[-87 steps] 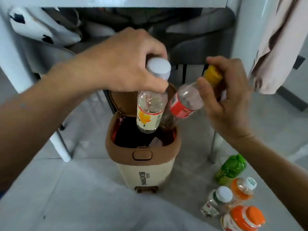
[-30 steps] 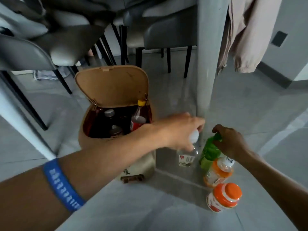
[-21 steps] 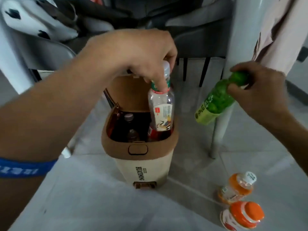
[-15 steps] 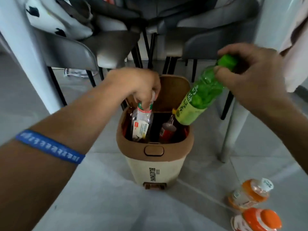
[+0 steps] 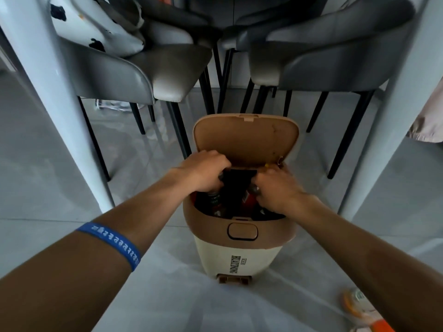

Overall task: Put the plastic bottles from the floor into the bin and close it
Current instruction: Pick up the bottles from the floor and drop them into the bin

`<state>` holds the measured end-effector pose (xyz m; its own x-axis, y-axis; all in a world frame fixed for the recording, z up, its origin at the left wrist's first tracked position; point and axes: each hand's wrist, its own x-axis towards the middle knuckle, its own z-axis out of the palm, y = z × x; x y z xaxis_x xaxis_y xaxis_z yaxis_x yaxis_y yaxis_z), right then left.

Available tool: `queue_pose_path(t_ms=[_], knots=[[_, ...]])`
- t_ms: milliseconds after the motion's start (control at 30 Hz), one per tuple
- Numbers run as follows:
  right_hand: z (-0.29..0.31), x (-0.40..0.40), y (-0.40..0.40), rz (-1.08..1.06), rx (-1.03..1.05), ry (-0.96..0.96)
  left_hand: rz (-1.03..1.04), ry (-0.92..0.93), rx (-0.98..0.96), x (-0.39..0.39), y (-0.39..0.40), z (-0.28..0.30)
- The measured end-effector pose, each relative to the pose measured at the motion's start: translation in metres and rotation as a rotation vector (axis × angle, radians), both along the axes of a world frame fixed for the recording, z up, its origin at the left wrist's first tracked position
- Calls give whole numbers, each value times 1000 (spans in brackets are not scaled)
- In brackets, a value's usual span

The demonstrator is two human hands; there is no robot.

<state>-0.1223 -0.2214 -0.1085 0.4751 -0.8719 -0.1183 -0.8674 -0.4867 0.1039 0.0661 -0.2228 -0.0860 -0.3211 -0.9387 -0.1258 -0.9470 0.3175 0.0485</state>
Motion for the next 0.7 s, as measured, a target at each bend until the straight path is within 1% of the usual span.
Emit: queue_pose_path(t_ms=[67, 100, 167, 267, 300, 400, 467, 567, 633, 700], knots=[[-1, -1, -4, -6, -151, -119, 24, -42, -2, -2, 0, -5], [0, -2, -7, -31, -183, -136, 31, -75, 7, -4, 0, -9], [-1, -5, -11, -90, -151, -104, 15, -124, -9, -6, 1, -17], [-5, -6, -11, -51, -160, -51, 35, -123, -45, -8, 0, -26], [-5, -7, -11, -31, -167, -53, 39, -159, -57, -9, 0, -30], [-6, -11, -9, 11, -151, -1, 66, -367, -50, -14, 0, -48], [-8, -11, -7, 41, -165, 57, 127, -408, -13, -19, 0, -55], [-7, -7, -6, 56, -115, 107, 199, -354, 20, -27, -1, -51], [-7, -7, -9, 73, -92, 122, 233, -237, 11, -29, -2, -48], [-5, -7, -11, 100, -80, 122, 238, -88, -47, -28, 0, -48]])
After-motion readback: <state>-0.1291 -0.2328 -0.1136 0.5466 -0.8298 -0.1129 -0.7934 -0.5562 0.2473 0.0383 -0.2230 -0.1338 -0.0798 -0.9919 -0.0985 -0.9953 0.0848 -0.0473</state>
